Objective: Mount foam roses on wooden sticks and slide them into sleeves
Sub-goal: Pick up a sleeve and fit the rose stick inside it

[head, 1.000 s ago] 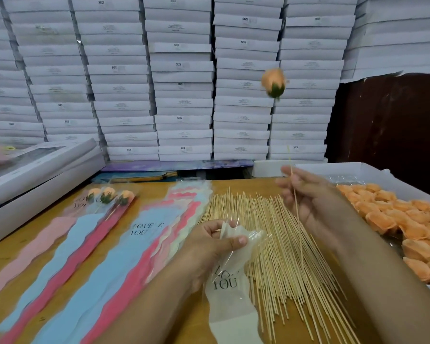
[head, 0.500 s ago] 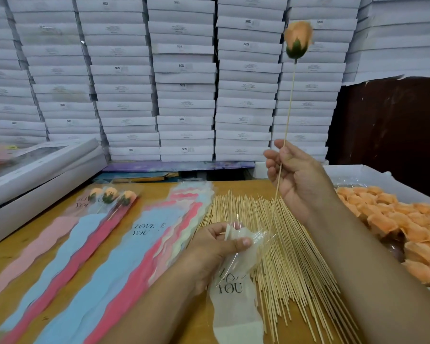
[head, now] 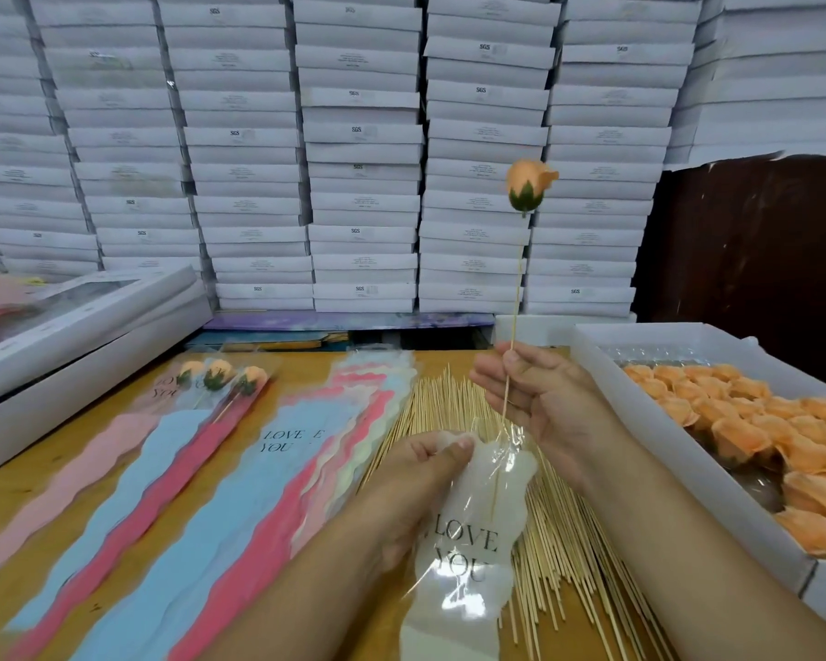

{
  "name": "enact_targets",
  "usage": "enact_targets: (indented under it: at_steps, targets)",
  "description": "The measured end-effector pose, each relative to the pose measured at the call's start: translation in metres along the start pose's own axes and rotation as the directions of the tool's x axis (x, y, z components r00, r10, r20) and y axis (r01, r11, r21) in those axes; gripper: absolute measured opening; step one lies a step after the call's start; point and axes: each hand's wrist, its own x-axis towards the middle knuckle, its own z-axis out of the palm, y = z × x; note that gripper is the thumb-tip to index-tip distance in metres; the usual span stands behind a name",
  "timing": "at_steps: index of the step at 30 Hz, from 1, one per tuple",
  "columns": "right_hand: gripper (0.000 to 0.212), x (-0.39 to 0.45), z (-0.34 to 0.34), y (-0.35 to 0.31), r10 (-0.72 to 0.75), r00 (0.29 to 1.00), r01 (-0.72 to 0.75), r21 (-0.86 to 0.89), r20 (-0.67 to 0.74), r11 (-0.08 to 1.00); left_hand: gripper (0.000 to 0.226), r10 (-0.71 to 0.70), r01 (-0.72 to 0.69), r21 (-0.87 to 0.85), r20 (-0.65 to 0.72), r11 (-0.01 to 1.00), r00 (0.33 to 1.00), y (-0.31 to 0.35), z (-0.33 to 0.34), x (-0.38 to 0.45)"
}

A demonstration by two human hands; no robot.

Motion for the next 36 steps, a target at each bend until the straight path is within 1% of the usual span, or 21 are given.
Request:
enact_targets:
  at_steps: [4, 8, 11, 13, 16, 18, 20, 23, 26, 28, 31, 33, 36]
  targets:
    - [0.014, 0.000, 0.000, 0.002, 0.001, 0.999, -0.003, -0.074, -0.032, 0.997, 0.023, -0.003, 0.003, 0.012, 0.030, 1.000, 1.000, -0.003, -0.002, 0.001]
    - [0.012, -0.005, -0.003, 0.006, -0.013, 0.999, 0.006, -0.146, -0.046, 0.989, 0.016, -0.013, 0.015, -0.024, 0.071, 1.000, 0.997, -0.003, -0.005, 0.001]
    - [0.010, -0.007, -0.007, 0.009, -0.036, 0.996, 0.019, -0.211, -0.076, 0.977, 0.033, -0.025, 0.028, -0.045, 0.071, 0.999, 0.997, -0.004, -0.005, 0.000]
    - [0.014, -0.009, -0.010, 0.012, -0.041, 0.996, 0.018, -0.264, -0.085, 0.964, 0.039, -0.018, 0.022, -0.061, 0.063, 0.998, 0.998, -0.004, -0.005, 0.000]
    - [0.016, -0.012, -0.014, 0.015, -0.014, 1.000, 0.005, -0.349, -0.023, 0.937, 0.039, -0.013, 0.016, -0.068, 0.051, 0.998, 0.999, -0.003, -0.005, 0.000]
    - [0.021, -0.014, -0.016, 0.014, 0.002, 1.000, 0.002, -0.388, 0.011, 0.922, 0.031, -0.020, 0.025, -0.072, 0.069, 0.997, 0.997, -0.003, -0.005, 0.000]
    - [0.031, -0.012, -0.017, 0.008, -0.030, 1.000, 0.027, -0.379, -0.003, 0.925, 0.031, -0.039, 0.046, -0.076, 0.087, 0.996, 0.995, -0.003, -0.004, -0.001]
    - [0.043, -0.003, -0.017, -0.005, -0.154, 0.986, 0.126, -0.312, -0.066, 0.942, 0.037, -0.057, 0.064, -0.068, 0.113, 0.996, 0.992, -0.003, -0.002, -0.004]
    - [0.050, 0.004, -0.015, -0.017, -0.270, 0.959, 0.232, -0.311, -0.083, 0.922, 0.047, -0.069, 0.075, -0.037, 0.126, 0.997, 0.990, -0.002, 0.000, -0.006]
    - [0.049, 0.005, -0.014, -0.022, -0.317, 0.946, 0.276, -0.338, -0.072, 0.900, 0.053, -0.078, 0.083, -0.040, 0.131, 0.996, 0.988, -0.002, 0.001, -0.006]
    - [0.038, 0.006, -0.013, -0.027, -0.362, 0.929, 0.309, -0.380, -0.073, 0.872, 0.053, -0.080, 0.088, -0.049, 0.144, 0.995, 0.986, -0.004, 0.000, -0.006]
    - [0.031, 0.006, -0.014, -0.028, -0.359, 0.930, 0.305, -0.376, -0.081, 0.875, 0.052, -0.084, 0.092, -0.046, 0.152, 0.995, 0.985, -0.005, 0.000, -0.005]
    - [0.031, 0.001, -0.015, -0.024, -0.333, 0.941, 0.285, -0.394, -0.059, 0.874, 0.059, -0.095, 0.103, -0.048, 0.134, 0.994, 0.986, -0.005, 0.002, -0.005]
